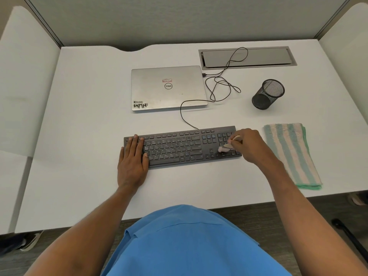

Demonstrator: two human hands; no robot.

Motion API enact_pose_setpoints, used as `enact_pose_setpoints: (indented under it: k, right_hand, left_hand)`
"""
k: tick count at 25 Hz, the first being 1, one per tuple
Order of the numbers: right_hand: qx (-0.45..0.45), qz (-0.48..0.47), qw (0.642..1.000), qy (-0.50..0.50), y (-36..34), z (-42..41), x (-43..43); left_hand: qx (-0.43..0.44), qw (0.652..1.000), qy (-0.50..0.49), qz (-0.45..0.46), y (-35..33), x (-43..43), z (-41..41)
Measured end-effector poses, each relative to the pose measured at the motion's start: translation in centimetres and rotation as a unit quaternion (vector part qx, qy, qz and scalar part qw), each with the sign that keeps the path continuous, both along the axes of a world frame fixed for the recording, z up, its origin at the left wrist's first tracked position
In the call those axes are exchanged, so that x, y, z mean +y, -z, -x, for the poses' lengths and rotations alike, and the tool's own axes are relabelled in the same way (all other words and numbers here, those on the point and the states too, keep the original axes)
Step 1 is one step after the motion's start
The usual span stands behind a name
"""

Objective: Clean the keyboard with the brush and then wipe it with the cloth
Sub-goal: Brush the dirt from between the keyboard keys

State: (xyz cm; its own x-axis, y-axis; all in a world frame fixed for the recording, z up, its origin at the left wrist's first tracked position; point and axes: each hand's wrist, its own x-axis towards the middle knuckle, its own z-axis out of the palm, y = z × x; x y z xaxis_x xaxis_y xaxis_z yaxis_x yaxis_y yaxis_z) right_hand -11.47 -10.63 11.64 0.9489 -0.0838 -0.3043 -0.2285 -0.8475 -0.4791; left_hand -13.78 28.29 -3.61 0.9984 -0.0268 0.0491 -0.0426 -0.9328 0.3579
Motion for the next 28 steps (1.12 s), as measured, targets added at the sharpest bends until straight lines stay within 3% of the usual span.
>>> enact_pose_setpoints:
  k: [5, 10, 13, 16, 21, 25, 28]
  right_hand:
    - [0.007, 0.026, 0.997, 0.077, 0.6, 0.1, -1.5]
    - [-0.081, -0.003, 0.988, 0.128, 0.2, 1.2, -0.6]
    - [-0.048, -0.001, 0.988, 0.15, 0.9, 2.5, -0.3]
    - [-0.018, 0.009, 0.991, 0.13, 0.6, 3.6, -0.1]
    - [-0.052, -0.074, 0.995, 0.041, 0.1, 5.0, 2.7]
    - [-0.067, -0.076, 0.992, 0.068, 0.9, 5.8, 1.9]
    - [-0.069, -0.014, 0.992, 0.103, 0.9, 6.2, 0.7]
  left_hand:
    - [-0.002, 1.0, 0.0, -0.005, 0.0, 0.0, -0.1]
    - [0.0, 1.0, 0.001, -0.005, 0.0, 0.0, -0.1]
    - [-0.002, 1.0, 0.001, -0.005, -0.1, -0.1, 0.0]
    - [-0.002, 1.0, 0.001, -0.006, 0.0, 0.0, 0.0]
    - [-0.003, 1.0, -0.001, -0.008, 0.0, 0.0, -0.1]
    - [-0.004, 1.0, 0.001, -0.007, 0.0, -0.1, -0.1]
    - [-0.002, 1.0, 0.001, -0.009, 0.1, 0.0, -0.1]
